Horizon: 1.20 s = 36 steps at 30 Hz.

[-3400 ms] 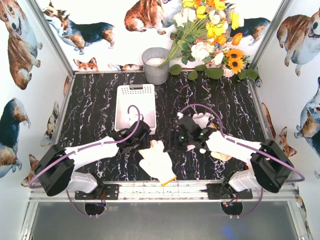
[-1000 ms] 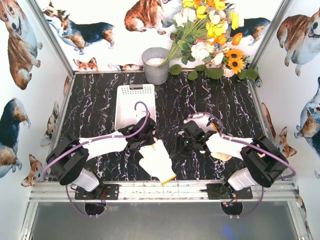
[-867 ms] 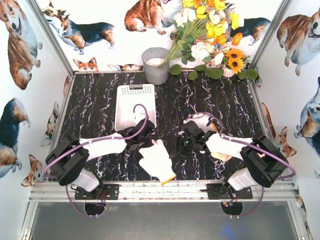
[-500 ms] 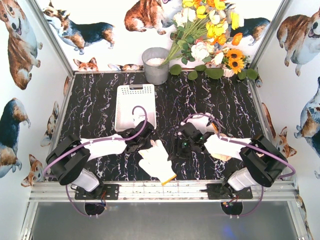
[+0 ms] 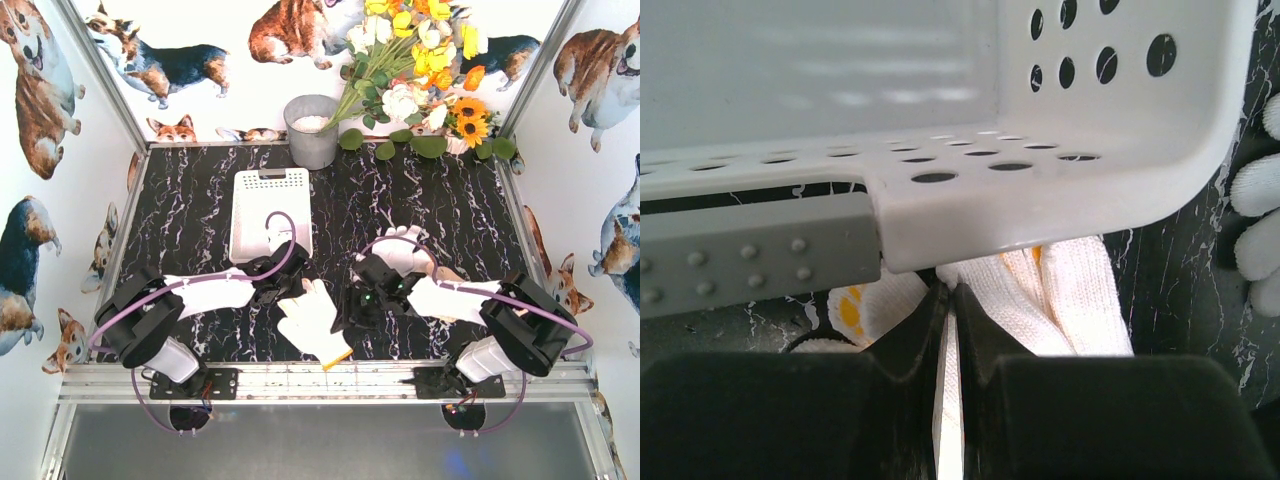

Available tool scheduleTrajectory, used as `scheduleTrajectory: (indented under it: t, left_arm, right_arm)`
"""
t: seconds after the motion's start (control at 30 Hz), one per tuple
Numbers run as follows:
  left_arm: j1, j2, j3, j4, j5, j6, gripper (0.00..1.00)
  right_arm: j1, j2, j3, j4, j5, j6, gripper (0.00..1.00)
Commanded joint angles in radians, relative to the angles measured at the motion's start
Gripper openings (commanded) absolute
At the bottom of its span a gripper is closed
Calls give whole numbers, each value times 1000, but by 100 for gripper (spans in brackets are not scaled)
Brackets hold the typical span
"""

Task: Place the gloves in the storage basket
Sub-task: Pair the glove with the glove.

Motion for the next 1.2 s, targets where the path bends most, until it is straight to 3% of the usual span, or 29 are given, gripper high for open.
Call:
scheduleTrajectory:
  t: [0.0,0.17,0.4,0.47,0.53,0.9,1.17]
  left_arm:
    - [12,3,-23,-11,-1,10,0]
    - [12,-7,-9,-15,33,21,7]
    - [9,-81,42,-115,69,60,40]
    - [8,-110,80,-148,84,71,47]
    - [7,-138,92,-181,100,78,51]
    - [-66,-244,62,-219,212,49,48]
    - [-192,-337,2,-148,147,205,50]
  right_arm:
    - [43,-4,-44,10,11,35,46]
    - [70,-2,-54,22,23,72,40]
    - [75,-23,-67,34,34,111,12]
    - [75,-38,-68,34,41,122,3]
    - [75,-53,-71,39,47,135,0]
    - [75,-149,-84,48,93,223,0]
    - [70,-203,-78,6,122,386,0]
